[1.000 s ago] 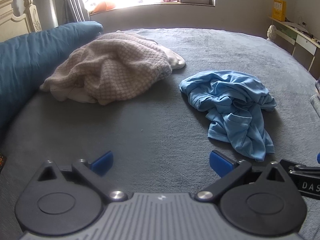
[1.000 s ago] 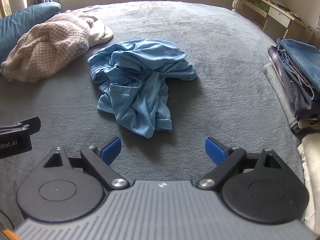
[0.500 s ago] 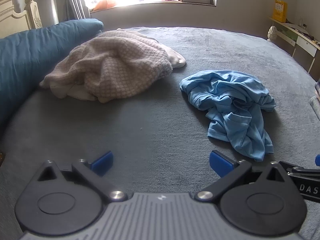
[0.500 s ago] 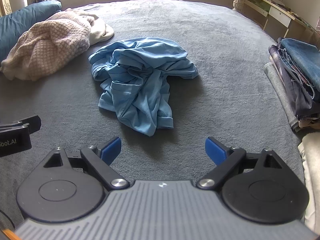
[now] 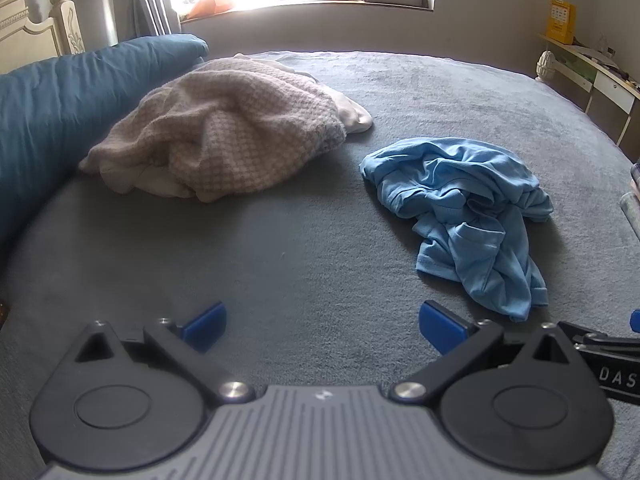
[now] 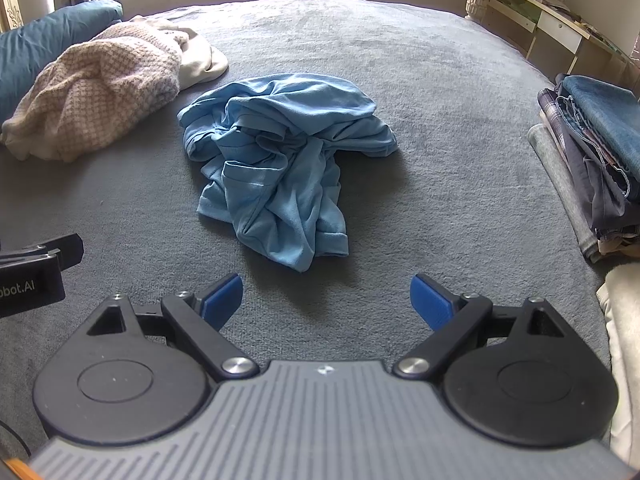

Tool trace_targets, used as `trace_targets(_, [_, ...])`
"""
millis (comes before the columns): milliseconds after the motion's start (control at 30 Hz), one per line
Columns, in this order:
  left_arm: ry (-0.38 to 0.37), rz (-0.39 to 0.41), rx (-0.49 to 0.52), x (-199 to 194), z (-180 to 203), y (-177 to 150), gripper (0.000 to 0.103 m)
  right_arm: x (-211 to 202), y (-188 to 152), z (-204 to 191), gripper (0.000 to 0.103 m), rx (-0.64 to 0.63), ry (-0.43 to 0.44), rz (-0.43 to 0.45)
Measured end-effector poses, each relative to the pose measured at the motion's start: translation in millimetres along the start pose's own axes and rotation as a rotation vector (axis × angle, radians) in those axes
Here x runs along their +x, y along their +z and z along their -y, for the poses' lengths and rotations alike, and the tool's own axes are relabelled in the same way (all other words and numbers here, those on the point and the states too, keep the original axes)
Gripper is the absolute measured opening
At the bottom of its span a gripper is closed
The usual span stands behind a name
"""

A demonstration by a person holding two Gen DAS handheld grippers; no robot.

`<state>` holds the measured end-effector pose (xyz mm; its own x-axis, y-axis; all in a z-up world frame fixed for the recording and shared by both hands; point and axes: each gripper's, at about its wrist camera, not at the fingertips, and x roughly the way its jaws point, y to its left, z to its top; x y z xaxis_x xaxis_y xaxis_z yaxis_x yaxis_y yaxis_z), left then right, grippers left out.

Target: Fold clothes

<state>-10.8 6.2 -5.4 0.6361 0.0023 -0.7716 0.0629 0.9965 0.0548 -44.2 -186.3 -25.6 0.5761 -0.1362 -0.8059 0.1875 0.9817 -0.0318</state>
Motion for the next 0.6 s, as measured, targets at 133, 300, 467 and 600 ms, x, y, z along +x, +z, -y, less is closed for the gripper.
trace_targets(133, [0.001, -0.002, 0.000, 0.8, 0.0, -0.4, 0.103, 0.6, 0.4, -0.2, 0.091, -0.001, -0.001, 0.000])
trace_targets(300, [0.000, -0.004, -0.002, 3.4, -0.5, -1.3, 0.103, 1.9, 0.3, -0.3, 0.091, 0.002, -0.004, 0.000])
trace_targets(467, [-0.009, 0.008, -0.011, 7.4, -2.1, -1.7, 0.103, 2.4, 1.0, 0.8, 0.091, -0.005, -0.007, 0.010])
trace_targets(600, [-0.029, 0.042, -0.007, 9.3, -1.9, -2.5, 0.103, 1.0, 2.7, 1.3, 0.091, -0.027, 0.005, 0.047])
